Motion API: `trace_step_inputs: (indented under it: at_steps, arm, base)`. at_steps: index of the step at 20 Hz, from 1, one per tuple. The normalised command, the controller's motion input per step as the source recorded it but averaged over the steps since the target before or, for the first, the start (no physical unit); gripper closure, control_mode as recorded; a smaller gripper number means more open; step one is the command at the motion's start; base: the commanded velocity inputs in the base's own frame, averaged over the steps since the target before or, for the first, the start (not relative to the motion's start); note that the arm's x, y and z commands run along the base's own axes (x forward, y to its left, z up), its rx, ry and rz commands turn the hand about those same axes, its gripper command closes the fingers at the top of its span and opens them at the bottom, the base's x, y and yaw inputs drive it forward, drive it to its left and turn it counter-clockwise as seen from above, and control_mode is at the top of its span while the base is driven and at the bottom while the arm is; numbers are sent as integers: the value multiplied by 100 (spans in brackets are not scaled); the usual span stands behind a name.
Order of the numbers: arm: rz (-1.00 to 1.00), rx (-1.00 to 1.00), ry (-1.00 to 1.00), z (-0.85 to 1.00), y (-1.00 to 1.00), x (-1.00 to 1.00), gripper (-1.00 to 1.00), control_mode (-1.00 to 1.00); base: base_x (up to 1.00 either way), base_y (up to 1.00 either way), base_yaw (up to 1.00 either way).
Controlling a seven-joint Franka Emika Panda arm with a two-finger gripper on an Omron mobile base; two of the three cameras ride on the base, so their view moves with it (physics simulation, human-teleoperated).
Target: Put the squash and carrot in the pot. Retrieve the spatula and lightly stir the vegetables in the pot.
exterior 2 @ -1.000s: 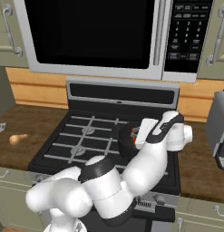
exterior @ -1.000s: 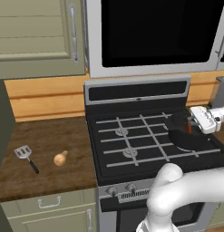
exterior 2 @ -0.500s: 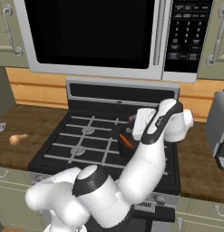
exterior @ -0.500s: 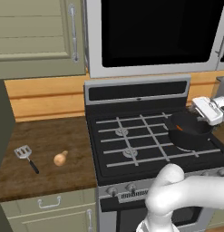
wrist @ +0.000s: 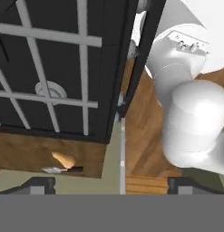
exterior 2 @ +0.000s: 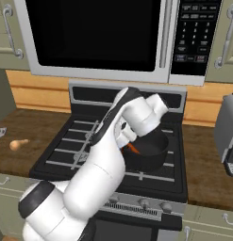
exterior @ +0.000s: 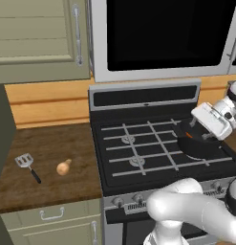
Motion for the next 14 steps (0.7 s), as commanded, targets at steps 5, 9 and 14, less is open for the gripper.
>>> trace_step_inputs:
  at_steps: [5, 9, 14]
  arm:
    - [12, -42, -17, 43, 100, -65, -100, -100]
    - [45, -31, -6, -9, 100, -8, -100, -100]
    - [50, -29, 0, -34, 100, 0, -100, -100]
  base:
    - [0, 0, 0]
    - [0, 0, 0]
    - [0, 0, 0]
